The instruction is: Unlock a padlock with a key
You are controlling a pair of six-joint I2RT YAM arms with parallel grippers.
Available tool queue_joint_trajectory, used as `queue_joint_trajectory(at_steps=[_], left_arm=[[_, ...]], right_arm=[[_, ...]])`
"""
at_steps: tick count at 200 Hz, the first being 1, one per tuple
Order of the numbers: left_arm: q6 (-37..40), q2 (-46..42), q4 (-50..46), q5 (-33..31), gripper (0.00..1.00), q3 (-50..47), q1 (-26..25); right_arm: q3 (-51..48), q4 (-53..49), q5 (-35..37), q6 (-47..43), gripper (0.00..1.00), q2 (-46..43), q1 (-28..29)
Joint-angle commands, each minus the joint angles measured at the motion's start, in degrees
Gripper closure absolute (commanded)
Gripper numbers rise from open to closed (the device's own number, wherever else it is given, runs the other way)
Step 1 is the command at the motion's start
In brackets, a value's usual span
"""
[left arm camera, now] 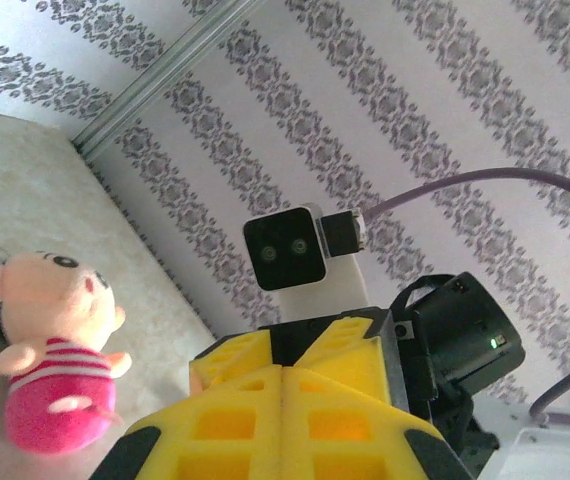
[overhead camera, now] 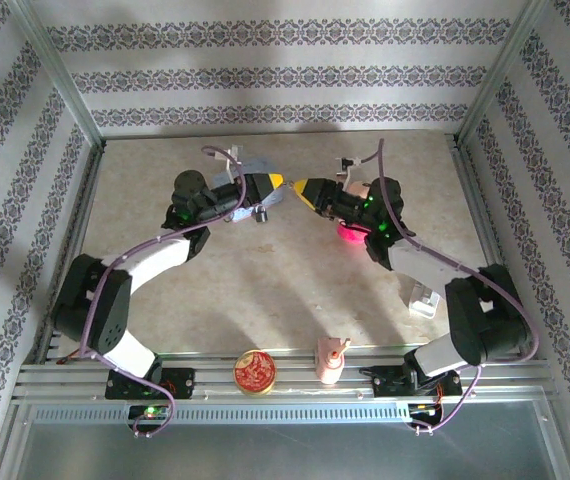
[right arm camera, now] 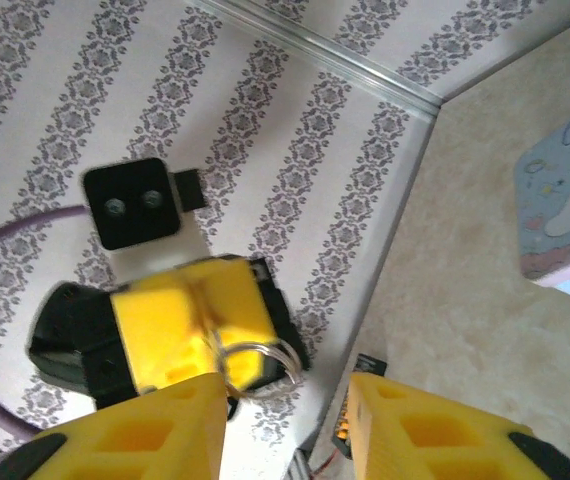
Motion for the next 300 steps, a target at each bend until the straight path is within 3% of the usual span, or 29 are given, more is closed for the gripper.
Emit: queue_joint_trajectory(at_steps=[1, 33, 60, 98, 152, 212, 300], left_arm=[[14.7, -7.1, -18.5, 4.8, 1.00, 5.0, 0.5], [28.9, -12.7, -38.5, 7.6, 1.00, 9.4, 0.5], [33.5, -14.8, -46.2, 10.2, 1.00, 11.7, 0.6], [34.0, -16.0, -47.6, 13.5, 1.00, 12.3, 0.5], [39.6, -17.2, -54.7, 14.3, 1.00, 14.1, 0.6], [37.9, -16.8, -51.5, 17.7, 1.00, 13.7, 0.5], [37.4, -16.9, -50.7, 17.9, 1.00, 13.0, 0.5]], right_arm=[[-0.8, -4.0, 0.1, -8.2, 0.61, -4.9, -0.6], [-0.2, -8.4, -4.7, -16.7, 0.58, -9.0, 1.0], [-0.2, -8.8, -6.4, -20.6, 0.57, -10.8, 2.9], [0.3, -9.0, -8.6, -25.8, 0.49, -12.4, 6.2], [0.1, -9.5, -9.4, -28.2, 0.50, -15.1, 6.8], [2.9, -12.9, -8.8, -31.1, 0.59, -14.6, 9.3], [5.8, -14.0, -10.1, -30.7, 0.69, -11.6, 10.0]])
